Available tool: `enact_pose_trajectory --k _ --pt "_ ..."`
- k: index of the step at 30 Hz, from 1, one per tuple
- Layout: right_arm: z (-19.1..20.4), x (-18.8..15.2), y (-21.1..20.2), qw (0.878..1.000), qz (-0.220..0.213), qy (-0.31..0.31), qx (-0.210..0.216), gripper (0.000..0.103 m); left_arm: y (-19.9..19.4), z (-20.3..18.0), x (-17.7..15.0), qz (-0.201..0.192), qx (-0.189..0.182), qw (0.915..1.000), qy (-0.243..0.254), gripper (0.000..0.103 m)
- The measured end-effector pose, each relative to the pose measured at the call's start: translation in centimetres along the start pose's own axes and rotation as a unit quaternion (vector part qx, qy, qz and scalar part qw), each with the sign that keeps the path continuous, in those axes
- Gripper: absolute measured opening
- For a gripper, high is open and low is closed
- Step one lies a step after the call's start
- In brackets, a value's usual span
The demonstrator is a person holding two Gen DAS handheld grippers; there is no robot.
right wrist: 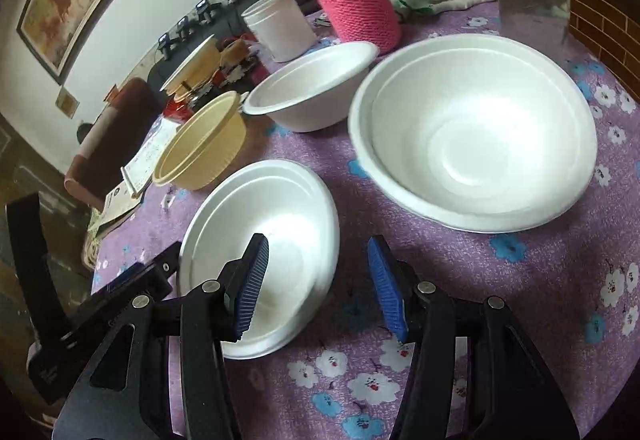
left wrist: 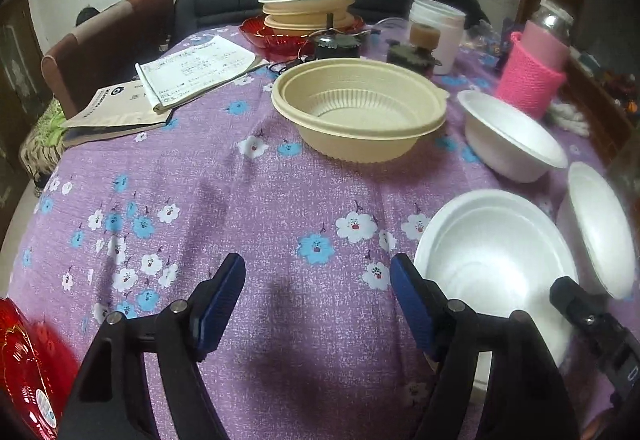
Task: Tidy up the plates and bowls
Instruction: 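Close the right gripper on the rim of a white foam bowl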
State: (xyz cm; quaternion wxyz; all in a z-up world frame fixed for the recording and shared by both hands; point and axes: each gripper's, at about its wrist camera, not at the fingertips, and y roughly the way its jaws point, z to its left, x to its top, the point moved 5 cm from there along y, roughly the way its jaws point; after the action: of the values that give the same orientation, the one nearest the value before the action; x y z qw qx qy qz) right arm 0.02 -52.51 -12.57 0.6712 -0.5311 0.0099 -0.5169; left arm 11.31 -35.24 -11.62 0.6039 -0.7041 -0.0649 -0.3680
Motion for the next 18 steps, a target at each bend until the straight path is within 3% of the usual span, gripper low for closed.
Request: enact_pose_trajectory --k 10,18 --pt "-0.3 -0.12 0.19 1.0 -0.008 0.003 0.005 0.05 -0.15 -0.4 -0.36 0.007 -0.009 0.9999 0.008 0.075" --pt "-0.17 -0.09 -0.26 1.0 -0.012 0.003 0.014 0.05 -0.76 -0.37 0.11 -0.005 -0.072 0.9972 -0.021 0.08"
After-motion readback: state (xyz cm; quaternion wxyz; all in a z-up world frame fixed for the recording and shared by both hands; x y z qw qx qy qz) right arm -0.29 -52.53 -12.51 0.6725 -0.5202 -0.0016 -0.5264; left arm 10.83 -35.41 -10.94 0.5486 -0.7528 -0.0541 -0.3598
